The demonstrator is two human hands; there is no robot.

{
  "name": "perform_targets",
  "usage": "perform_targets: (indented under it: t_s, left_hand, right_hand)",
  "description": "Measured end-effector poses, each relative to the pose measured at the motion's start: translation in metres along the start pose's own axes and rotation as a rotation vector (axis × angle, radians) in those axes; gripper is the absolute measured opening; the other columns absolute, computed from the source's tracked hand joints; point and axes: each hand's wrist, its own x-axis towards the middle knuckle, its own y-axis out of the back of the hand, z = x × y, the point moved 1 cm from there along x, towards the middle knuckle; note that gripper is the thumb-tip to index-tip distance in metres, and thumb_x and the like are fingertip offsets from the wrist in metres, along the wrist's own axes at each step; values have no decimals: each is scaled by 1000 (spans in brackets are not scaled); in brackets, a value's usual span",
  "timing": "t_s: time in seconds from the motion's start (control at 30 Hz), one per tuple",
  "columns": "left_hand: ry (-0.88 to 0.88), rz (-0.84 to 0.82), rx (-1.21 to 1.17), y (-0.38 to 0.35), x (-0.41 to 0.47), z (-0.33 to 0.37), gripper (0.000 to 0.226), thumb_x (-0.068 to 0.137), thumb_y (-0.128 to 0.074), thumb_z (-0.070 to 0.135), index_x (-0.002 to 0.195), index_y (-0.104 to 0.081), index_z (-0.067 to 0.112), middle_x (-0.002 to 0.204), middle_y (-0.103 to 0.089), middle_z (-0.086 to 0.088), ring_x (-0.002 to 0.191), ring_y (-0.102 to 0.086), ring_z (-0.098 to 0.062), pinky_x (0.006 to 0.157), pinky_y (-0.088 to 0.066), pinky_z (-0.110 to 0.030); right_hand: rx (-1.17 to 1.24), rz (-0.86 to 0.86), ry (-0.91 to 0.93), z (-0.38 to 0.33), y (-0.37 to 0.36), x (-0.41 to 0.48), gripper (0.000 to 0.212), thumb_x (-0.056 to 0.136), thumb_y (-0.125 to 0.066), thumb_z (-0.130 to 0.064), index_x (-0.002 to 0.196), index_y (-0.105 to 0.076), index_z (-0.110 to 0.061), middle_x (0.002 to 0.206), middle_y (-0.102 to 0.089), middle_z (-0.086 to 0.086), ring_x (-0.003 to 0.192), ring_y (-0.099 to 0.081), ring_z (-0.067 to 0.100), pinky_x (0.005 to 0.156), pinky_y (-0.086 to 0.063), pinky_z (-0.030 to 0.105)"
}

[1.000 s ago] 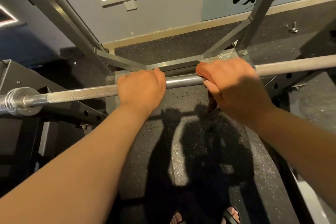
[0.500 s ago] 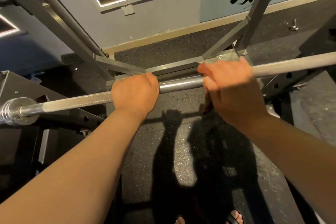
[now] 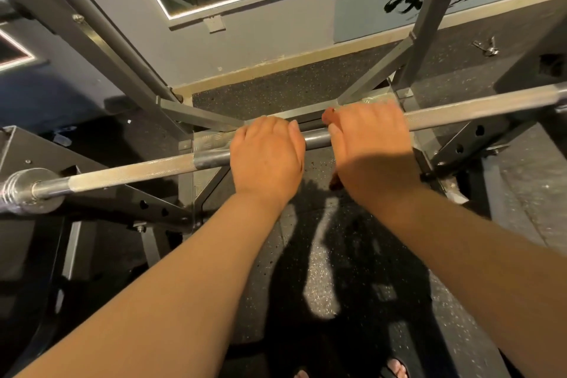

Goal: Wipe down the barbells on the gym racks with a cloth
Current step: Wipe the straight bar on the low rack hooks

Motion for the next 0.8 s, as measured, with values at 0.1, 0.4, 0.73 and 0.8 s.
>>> perform_targets:
  t_s: [0.1,0.4,0.73,0.8]
  left_hand:
    - [1,4,20,1,-2,5,56,105,-18,35,94,-71,17,91,-67,1,89,-61,-20,89,-46,-39]
    - [74,-85,54,-1,13,7,50,108,-25,31,105,-72,14,110,-71,-4,116,-61,-25,104,-40,-41]
    - [84,-60,94,-2,17,7,49,109,-25,31,86,-66,18,92,-69,-4,95,-63,-25,98,-40,-41]
    - [110,-69,78,0,22,8,44,109,-24,31,78,-55,22,88,-67,-5,85,-58,-24,94,-41,-41]
  right_hand:
    - [11,73,57,0,-5,-20,40,108,-36,-32,128,-61,-8,123,-65,11,118,-55,32,116,-30,47]
    - [-41,-58,-60,-14,-1,15,33,107,-37,-31,113,-63,-12,104,-64,11,102,-55,33,102,-40,51]
    - [12,-166,21,-8,11,29,40,107,-28,-37,116,-60,-16,106,-62,7,101,-53,29,92,-39,44]
    - [24,-161,-25,-11,7,34,37,109,-30,-35,121,-60,-16,114,-63,6,109,-53,29,101,-37,45]
